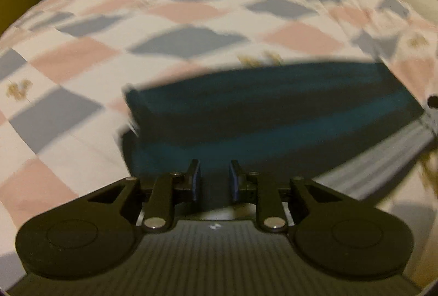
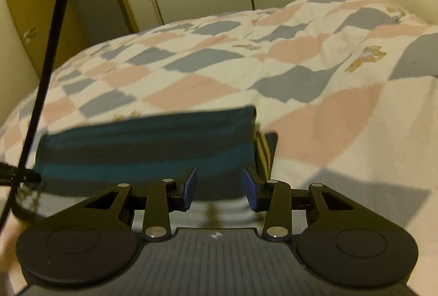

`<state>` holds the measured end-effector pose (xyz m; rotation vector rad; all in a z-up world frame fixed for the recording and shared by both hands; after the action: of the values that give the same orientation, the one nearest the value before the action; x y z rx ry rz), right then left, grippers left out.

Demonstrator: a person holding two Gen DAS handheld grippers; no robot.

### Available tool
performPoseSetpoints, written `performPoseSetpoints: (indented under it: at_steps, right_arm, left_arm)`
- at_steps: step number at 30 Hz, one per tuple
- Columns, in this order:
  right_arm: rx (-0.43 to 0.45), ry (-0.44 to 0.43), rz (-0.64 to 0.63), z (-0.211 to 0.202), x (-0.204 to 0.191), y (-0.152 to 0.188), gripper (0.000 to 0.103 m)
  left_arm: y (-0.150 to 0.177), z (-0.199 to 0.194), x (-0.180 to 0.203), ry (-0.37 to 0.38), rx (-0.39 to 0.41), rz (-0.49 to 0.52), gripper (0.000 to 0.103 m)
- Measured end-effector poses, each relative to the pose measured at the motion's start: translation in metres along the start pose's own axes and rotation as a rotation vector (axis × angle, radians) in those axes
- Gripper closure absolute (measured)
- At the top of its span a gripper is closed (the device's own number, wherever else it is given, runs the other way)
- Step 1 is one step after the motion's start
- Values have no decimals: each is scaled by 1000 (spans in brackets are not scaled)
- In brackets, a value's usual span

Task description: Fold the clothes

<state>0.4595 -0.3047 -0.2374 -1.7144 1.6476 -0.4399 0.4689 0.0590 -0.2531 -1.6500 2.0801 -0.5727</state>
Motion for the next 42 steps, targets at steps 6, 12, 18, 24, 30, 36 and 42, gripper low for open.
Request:
performPoseSetpoints:
  at_steps: [6,12,18,24,30,36,42]
  right_arm:
    - [-90,88,18,21,21,21,65]
    - [-69,-2,257,-19,21,21,60]
    - [-195,-15,516,7,36,57,55]
    - [-190,-61,606,5,36,46,38]
    - [-105,-158,902,-6,48,68,33]
    - [-7,-186,1154,17,63,79,35]
    - [26,-160,1248,49,70,75,56]
  left_arm:
    - [22,16,2,-17,-62,5,81]
    - [28,3,5,-33,-97,-10,82]
    - [38,-10,13,-63,-134,-12,82]
    - [36,-20,14,-86,-144,-33,82]
    - [35,-25,7,-90,-135,-43,82]
    - [41,-19,9,-80,-141,-34,82]
    - [39,-14,7,-58,-138,-33,81]
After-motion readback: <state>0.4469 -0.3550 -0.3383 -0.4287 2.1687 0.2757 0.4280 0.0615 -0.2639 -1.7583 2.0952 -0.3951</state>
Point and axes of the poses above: each gripper's, at about its wrist camera, not at the fingertips, and z roughly the way its jaws point, x to its right, y to its underside, the point moved 6 cm from there along z, roughly the way its jaws point, and after that the axes turned 4 degrees about z, right-handed, at the moved point
